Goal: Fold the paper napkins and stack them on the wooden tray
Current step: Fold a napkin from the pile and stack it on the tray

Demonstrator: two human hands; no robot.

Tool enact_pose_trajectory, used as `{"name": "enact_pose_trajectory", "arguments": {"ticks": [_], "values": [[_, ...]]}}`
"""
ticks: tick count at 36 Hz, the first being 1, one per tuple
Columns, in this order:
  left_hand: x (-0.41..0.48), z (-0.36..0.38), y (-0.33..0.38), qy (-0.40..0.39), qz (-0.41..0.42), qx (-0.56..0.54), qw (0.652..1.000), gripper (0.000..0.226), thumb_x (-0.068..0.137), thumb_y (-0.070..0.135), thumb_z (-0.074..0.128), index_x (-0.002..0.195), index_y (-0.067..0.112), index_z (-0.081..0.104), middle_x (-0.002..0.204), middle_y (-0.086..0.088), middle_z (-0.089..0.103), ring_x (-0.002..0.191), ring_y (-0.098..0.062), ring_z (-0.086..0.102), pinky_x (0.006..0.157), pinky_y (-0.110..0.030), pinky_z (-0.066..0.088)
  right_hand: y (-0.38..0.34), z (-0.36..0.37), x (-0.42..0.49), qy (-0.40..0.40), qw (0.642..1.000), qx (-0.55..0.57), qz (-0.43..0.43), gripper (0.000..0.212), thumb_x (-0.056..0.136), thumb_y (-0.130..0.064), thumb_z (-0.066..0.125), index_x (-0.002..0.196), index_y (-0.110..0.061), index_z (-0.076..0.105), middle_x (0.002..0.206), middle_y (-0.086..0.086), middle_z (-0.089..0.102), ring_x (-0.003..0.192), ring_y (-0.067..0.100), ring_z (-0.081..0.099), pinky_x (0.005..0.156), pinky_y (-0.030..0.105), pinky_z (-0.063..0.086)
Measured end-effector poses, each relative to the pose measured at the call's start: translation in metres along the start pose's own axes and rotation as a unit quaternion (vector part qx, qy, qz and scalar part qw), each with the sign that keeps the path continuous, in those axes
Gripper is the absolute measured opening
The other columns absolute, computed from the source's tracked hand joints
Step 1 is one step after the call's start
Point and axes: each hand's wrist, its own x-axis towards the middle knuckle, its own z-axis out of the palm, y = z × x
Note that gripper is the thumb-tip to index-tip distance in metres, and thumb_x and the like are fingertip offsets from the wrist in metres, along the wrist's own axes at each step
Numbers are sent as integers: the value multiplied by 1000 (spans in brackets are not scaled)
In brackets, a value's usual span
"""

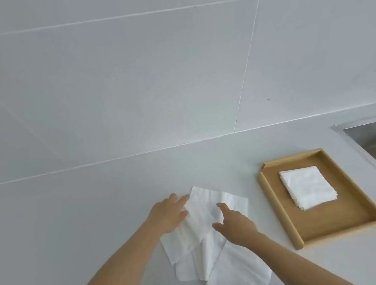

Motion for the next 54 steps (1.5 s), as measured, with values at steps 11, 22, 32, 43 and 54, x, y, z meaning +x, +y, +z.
{"name": "enact_pose_trajectory", "arguments": {"ticks": [11,22,32,43,54], "values": [[34,-9,15,-24,68,9,997,55,89,2,41,139,23,34,135,-10,35,120,-27,42,93,-34,40,-6,20,22,28,948,297,113,35,82,-18,59,112,-12,44,87,5,57,65,16,50,63,26,42],[39,-11,17,-10,118,27,993,66,84,-9,36,137,30,38,148,-10,20,135,-27,23,108,-34,28,-20,22,30,80,924,363,85,29,79,-2,59,99,-18,45,80,0,52,69,14,51,57,19,43],[48,-18,-7,34,76,-3,997,29,90,20,51,118,20,58,149,-8,22,140,-25,16,112,-36,20,-31,6,33,60,963,262,-17,27,81,0,50,98,-20,47,66,-7,45,57,5,43,50,13,36],[26,-44,-56,25,15,-66,997,24,88,15,53,110,8,61,125,-5,52,117,-22,47,91,-30,39,-54,-10,53,95,981,107,-132,23,85,-1,48,101,-2,63,90,3,61,81,16,50,62,13,36],[4,-35,-84,97,3,-34,995,11,84,11,47,76,18,44,78,6,42,83,-15,39,59,-14,25,-79,-10,67,90,979,44,-177,18,88,-6,47,96,-4,63,103,9,69,97,24,61,82,36,49]]}}
